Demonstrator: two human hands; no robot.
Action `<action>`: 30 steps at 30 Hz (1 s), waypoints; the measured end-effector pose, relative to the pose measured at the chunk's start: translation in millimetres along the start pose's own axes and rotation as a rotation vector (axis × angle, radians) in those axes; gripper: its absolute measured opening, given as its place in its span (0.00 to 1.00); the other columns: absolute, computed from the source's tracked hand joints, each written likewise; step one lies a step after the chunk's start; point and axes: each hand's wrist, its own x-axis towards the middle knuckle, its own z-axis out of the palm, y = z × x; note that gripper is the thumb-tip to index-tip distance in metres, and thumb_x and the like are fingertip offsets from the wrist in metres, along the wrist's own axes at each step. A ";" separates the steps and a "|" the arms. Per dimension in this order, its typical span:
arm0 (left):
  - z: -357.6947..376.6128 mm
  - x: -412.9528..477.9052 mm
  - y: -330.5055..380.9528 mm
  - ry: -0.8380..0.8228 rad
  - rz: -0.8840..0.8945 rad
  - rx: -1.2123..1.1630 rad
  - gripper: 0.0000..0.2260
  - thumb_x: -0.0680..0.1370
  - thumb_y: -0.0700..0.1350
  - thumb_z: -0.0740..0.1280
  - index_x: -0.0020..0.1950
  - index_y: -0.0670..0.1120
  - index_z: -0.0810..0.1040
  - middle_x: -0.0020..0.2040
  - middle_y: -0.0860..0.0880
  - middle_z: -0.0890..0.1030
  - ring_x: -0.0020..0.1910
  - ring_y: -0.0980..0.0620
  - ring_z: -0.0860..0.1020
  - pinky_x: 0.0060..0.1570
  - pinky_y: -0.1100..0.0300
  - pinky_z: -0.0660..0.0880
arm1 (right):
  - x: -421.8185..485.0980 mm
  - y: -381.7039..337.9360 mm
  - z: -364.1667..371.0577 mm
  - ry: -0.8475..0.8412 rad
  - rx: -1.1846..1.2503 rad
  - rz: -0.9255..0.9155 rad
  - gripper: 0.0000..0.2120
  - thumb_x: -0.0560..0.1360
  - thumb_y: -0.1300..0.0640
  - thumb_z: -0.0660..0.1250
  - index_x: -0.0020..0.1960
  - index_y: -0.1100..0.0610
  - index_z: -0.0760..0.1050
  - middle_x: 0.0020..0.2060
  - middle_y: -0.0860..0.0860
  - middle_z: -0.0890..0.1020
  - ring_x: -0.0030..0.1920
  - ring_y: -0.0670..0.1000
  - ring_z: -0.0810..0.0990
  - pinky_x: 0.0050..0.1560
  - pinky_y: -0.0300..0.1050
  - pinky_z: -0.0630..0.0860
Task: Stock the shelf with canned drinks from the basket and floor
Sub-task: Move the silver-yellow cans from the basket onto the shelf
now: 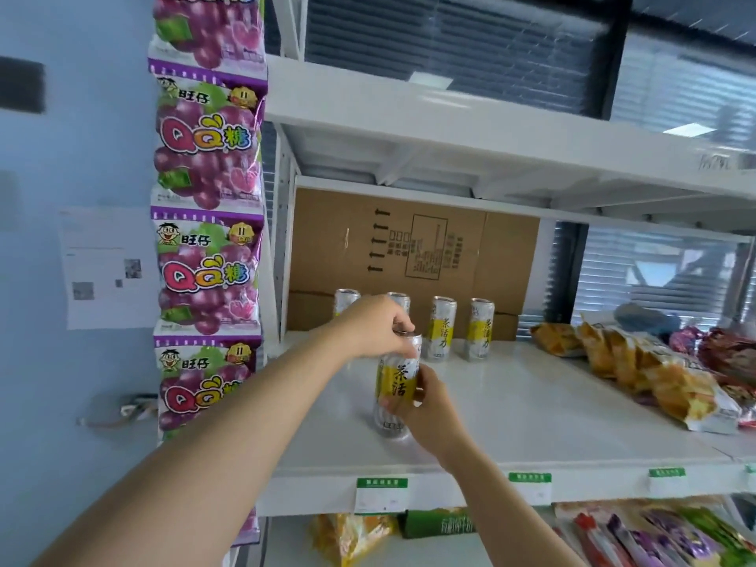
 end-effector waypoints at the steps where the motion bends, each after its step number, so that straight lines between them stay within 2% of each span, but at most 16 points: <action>1: -1.1 4.5 -0.8 0.008 0.010 0.063 0.14 0.71 0.50 0.75 0.55 0.46 0.84 0.53 0.49 0.83 0.51 0.50 0.79 0.52 0.58 0.74 | 5.2 0.7 3.2 0.003 -0.035 0.005 0.22 0.72 0.62 0.73 0.62 0.55 0.70 0.48 0.47 0.79 0.46 0.46 0.78 0.48 0.40 0.77; 2: -1.5 9.1 -1.8 0.018 0.019 0.128 0.08 0.71 0.47 0.76 0.46 0.45 0.83 0.45 0.48 0.81 0.45 0.48 0.78 0.48 0.58 0.74 | 10.2 1.8 6.5 0.006 -0.057 0.010 0.22 0.72 0.62 0.74 0.62 0.55 0.70 0.48 0.48 0.79 0.47 0.47 0.78 0.50 0.43 0.78; 3: -2.1 14.0 -3.3 0.011 0.013 0.182 0.08 0.71 0.45 0.76 0.40 0.46 0.78 0.41 0.47 0.77 0.40 0.48 0.75 0.44 0.58 0.72 | 15.4 3.0 9.7 0.006 -0.065 0.010 0.22 0.72 0.62 0.74 0.62 0.56 0.70 0.48 0.48 0.79 0.47 0.48 0.78 0.52 0.46 0.78; 4: -3.8 18.0 -4.5 -0.001 0.000 0.226 0.09 0.71 0.44 0.76 0.39 0.48 0.76 0.39 0.47 0.74 0.39 0.48 0.73 0.43 0.58 0.71 | 20.7 3.8 12.6 0.006 -0.069 0.008 0.22 0.71 0.62 0.74 0.62 0.56 0.71 0.48 0.48 0.79 0.48 0.48 0.79 0.52 0.47 0.78; 6: -9.9 25.7 -8.0 -0.022 -0.031 0.277 0.06 0.71 0.41 0.77 0.46 0.47 0.83 0.42 0.46 0.79 0.42 0.48 0.77 0.46 0.56 0.75 | 31.0 5.4 18.0 -0.017 -0.072 -0.004 0.21 0.71 0.62 0.74 0.61 0.56 0.71 0.48 0.48 0.80 0.47 0.48 0.79 0.50 0.44 0.77; 8: -16.7 32.1 -11.9 -0.029 -0.061 0.296 0.11 0.70 0.41 0.77 0.52 0.44 0.84 0.43 0.49 0.81 0.49 0.46 0.80 0.48 0.55 0.76 | 42.5 6.5 24.5 -0.045 -0.068 -0.006 0.20 0.71 0.63 0.74 0.60 0.55 0.71 0.47 0.47 0.80 0.47 0.48 0.79 0.48 0.41 0.76; 12: -18.0 47.5 -24.7 -0.045 -0.115 0.346 0.15 0.71 0.40 0.77 0.56 0.43 0.83 0.54 0.47 0.82 0.53 0.46 0.78 0.50 0.55 0.75 | 68.9 12.4 39.7 -0.062 -0.114 0.010 0.21 0.70 0.60 0.75 0.60 0.55 0.71 0.50 0.50 0.81 0.52 0.53 0.80 0.57 0.53 0.78; 14: -16.0 54.6 -32.0 -0.031 -0.142 0.355 0.09 0.72 0.38 0.75 0.51 0.43 0.83 0.54 0.45 0.82 0.50 0.46 0.79 0.49 0.55 0.75 | 82.3 14.1 45.8 -0.063 -0.121 0.017 0.22 0.70 0.59 0.75 0.60 0.55 0.71 0.51 0.50 0.82 0.52 0.53 0.80 0.57 0.53 0.78; 15: -14.5 57.5 -35.0 -0.017 -0.150 0.367 0.04 0.72 0.37 0.75 0.45 0.43 0.83 0.52 0.43 0.82 0.48 0.45 0.80 0.47 0.54 0.75 | 88.3 15.2 48.2 -0.062 -0.128 0.020 0.22 0.70 0.59 0.75 0.60 0.56 0.71 0.51 0.51 0.82 0.52 0.53 0.80 0.56 0.52 0.78; 16: -13.0 60.9 -38.5 -0.005 -0.160 0.384 0.05 0.73 0.37 0.74 0.39 0.44 0.80 0.50 0.41 0.82 0.47 0.44 0.80 0.45 0.54 0.75 | 94.2 16.3 50.3 -0.056 -0.143 0.020 0.22 0.70 0.58 0.75 0.60 0.56 0.71 0.51 0.51 0.81 0.52 0.52 0.80 0.55 0.51 0.78; 17: -12.0 62.5 -40.3 0.014 -0.167 0.404 0.07 0.73 0.36 0.73 0.38 0.44 0.79 0.48 0.40 0.82 0.47 0.43 0.81 0.44 0.54 0.75 | 99.1 16.7 52.2 -0.051 -0.158 0.020 0.22 0.70 0.57 0.75 0.60 0.56 0.71 0.51 0.51 0.81 0.51 0.52 0.80 0.53 0.48 0.78; 19: -9.5 67.0 -47.1 0.069 -0.178 0.416 0.04 0.73 0.36 0.73 0.46 0.41 0.82 0.48 0.41 0.83 0.47 0.44 0.81 0.46 0.53 0.77 | 107.7 17.4 55.7 -0.050 -0.179 0.014 0.21 0.71 0.57 0.74 0.60 0.56 0.71 0.51 0.50 0.80 0.49 0.50 0.78 0.48 0.44 0.74; 21: -7.8 71.1 -56.6 0.116 -0.192 0.388 0.09 0.72 0.38 0.75 0.52 0.41 0.83 0.49 0.45 0.84 0.47 0.46 0.81 0.51 0.52 0.78 | 115.5 18.9 59.0 -0.048 -0.182 0.015 0.20 0.71 0.56 0.74 0.60 0.56 0.71 0.50 0.50 0.80 0.48 0.50 0.77 0.46 0.42 0.72; 24: -4.0 76.4 -68.5 0.162 -0.222 0.351 0.08 0.73 0.40 0.74 0.51 0.42 0.84 0.47 0.46 0.84 0.47 0.49 0.82 0.52 0.52 0.78 | 127.0 21.2 64.9 -0.041 -0.167 0.032 0.21 0.71 0.56 0.74 0.60 0.57 0.72 0.52 0.52 0.81 0.48 0.51 0.78 0.47 0.43 0.73; 28: 1.0 81.2 -81.5 0.226 -0.249 0.288 0.09 0.74 0.40 0.73 0.53 0.42 0.84 0.51 0.46 0.83 0.50 0.49 0.81 0.57 0.51 0.76 | 137.3 25.0 73.0 -0.022 -0.095 0.028 0.20 0.70 0.59 0.74 0.60 0.57 0.74 0.49 0.51 0.82 0.48 0.51 0.79 0.50 0.44 0.76; 30: 1.6 84.3 -87.5 0.233 -0.259 0.275 0.08 0.75 0.39 0.72 0.53 0.42 0.84 0.51 0.46 0.83 0.48 0.50 0.81 0.55 0.52 0.77 | 141.9 27.4 75.6 -0.023 -0.095 0.022 0.18 0.70 0.59 0.74 0.59 0.57 0.75 0.49 0.51 0.82 0.49 0.52 0.80 0.51 0.46 0.77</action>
